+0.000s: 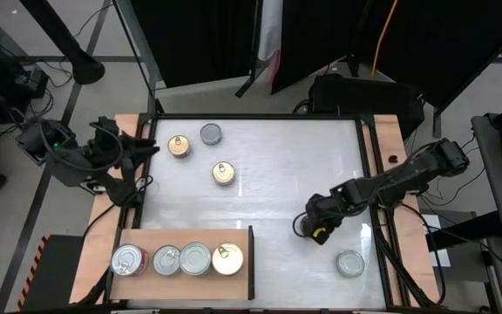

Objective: Stack canned seafood by type on shelf
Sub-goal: Stack the blue pink tuna can on top of the other blue pink tuna cans on the shelf

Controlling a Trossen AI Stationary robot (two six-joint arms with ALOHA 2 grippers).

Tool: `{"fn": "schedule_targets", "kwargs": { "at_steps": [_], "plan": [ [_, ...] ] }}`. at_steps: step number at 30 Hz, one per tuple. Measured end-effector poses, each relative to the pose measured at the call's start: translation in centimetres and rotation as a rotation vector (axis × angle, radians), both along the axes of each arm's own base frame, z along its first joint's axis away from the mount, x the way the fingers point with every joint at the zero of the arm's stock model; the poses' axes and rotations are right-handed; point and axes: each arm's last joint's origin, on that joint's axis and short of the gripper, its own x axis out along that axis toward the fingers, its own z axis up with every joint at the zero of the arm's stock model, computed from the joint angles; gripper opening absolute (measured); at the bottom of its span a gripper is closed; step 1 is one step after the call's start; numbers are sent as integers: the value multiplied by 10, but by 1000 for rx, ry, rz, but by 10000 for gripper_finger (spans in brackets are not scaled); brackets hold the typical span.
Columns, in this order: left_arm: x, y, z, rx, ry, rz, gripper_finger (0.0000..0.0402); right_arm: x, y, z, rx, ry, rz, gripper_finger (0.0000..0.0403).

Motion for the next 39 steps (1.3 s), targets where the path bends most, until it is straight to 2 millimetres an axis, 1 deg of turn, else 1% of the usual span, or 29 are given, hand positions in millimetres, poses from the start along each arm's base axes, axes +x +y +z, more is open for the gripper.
{"fn": "schedule_targets", "kwargs": {
  "at_steps": [8,14,19,23,30,32,33,36,39],
  "plan": [
    [10,-9,-3,-11,35,-34,132,-10,-1,-21,-19,39,-4,0],
    [15,-13,-3,-42,41,-67,132,-16,-3,-30,-34,70,18,0],
    [17,-15,-3,-50,38,-73,132,-14,-3,-29,-35,51,27,0],
    [18,-16,-3,-39,45,-76,132,-15,-2,-32,-52,64,41,0],
    [20,-17,-3,-30,43,-83,132,-23,-5,-53,-70,84,36,0],
    [20,-17,-3,-31,43,-82,132,-28,-8,-58,-106,121,12,0],
    [20,-17,-3,-32,43,-82,132,-30,-9,-58,-126,135,1,0],
    [20,-17,-3,-41,47,-94,132,-34,-13,-46,-150,125,-33,0],
    [20,-18,-3,-56,57,-115,132,-42,-19,-24,-142,116,-94,0]
  ]
}}
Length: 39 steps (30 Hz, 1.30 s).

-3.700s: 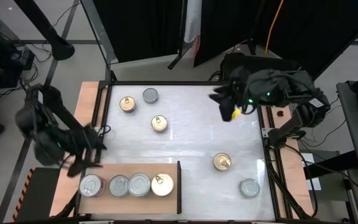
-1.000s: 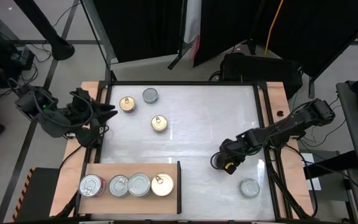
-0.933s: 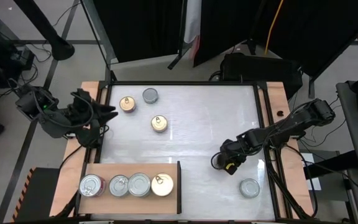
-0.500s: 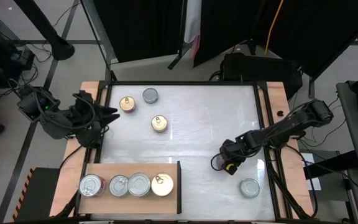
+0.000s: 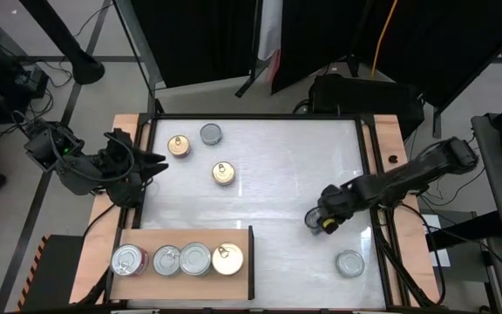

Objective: Stack canned seafood by type on shelf
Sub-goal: Stack the blue pink tuna can on top of the other blue pink tuna cans on the shelf

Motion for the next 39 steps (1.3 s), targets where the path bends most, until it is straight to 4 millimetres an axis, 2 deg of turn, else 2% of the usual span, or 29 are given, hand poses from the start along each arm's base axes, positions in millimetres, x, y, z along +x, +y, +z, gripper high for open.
{"fn": "schedule_targets", "kwargs": {
  "at_steps": [3,6,10,12,14,17,20,23,27,33,36,39],
  "plan": [
    [0,0,0,-7,4,-9,132,-4,-1,32,15,-60,-165,3],
    [0,0,0,-6,4,-8,132,5,10,70,43,-265,-250,31],
    [2,1,0,-4,5,10,132,24,24,101,34,-337,-323,115],
    [4,2,-1,4,10,22,132,36,28,109,12,-305,-326,170],
    [5,4,-1,29,18,24,132,45,29,113,-53,-218,-336,224],
    [6,7,-1,55,35,21,132,61,29,107,-129,-67,-338,300],
    [8,8,-1,57,55,3,132,73,30,92,-147,42,-316,358],
    [10,9,-1,45,61,-28,132,83,31,70,-138,154,-314,390],
    [11,7,1,33,55,-64,132,92,32,49,-163,179,-301,397],
    [12,7,1,41,53,-71,132,97,29,12,-190,208,-287,368],
    [12,7,1,46,56,-80,132,94,27,3,-203,257,-291,325],
    [12,6,1,35,62,-98,132,94,28,10,-203,244,-284,253]
  ]
}}
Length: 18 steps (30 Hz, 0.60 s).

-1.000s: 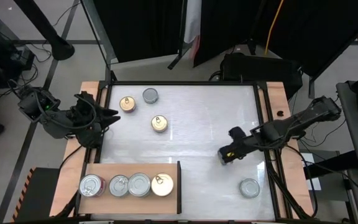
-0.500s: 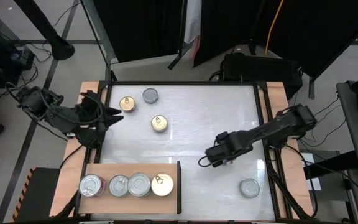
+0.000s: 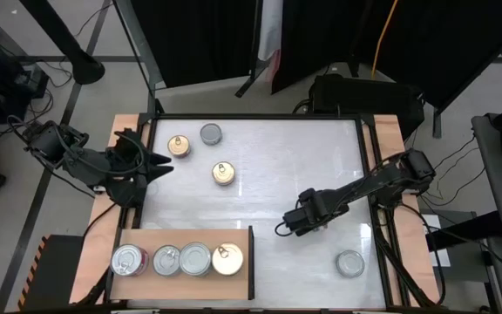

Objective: Stack canned seafood by type on shelf
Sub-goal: Stack the blue pink tuna can on top of the other blue pink tuna cans on the shelf

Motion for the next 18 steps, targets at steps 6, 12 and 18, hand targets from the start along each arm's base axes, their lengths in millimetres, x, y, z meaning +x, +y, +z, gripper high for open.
{"fn": "schedule_targets", "kwargs": {
  "at_steps": [6,12,18],
  "plan": [
    [0,0,0,1,6,-16,132,2,10,59,-53,-143,150,167],
    [0,0,0,22,11,-28,132,13,33,132,-38,-387,401,167],
    [0,0,0,24,14,-28,132,23,57,219,-58,-861,664,167]
  ]
}}
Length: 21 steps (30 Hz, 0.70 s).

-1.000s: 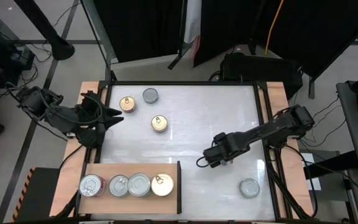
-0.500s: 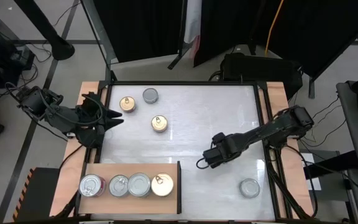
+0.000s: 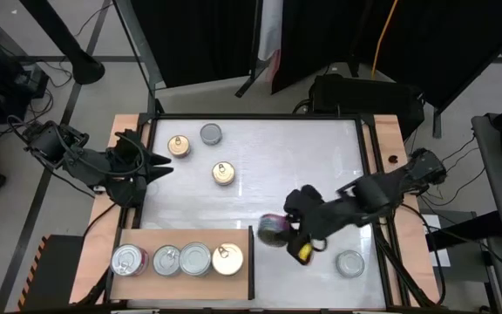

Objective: Stack canned seafood by type on shelf
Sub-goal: Stack the blue pink tuna can on top of the other blue pink tuna cans on the shelf

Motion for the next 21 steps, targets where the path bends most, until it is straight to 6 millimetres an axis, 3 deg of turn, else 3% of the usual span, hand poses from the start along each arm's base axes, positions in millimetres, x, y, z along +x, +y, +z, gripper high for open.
{"fn": "schedule_targets", "kwargs": {
  "at_steps": [4,10,15,21],
  "plan": [
    [0,0,0,15,5,-8,132,4,9,41,-103,-311,118,167],
    [0,0,0,16,5,-9,132,22,16,65,-385,-633,287,182],
    [0,0,0,6,11,-24,132,41,31,58,-601,-732,411,189],
    [0,-1,-1,-4,16,-38,132,53,48,37,-892,-636,441,192]
  ]
}}
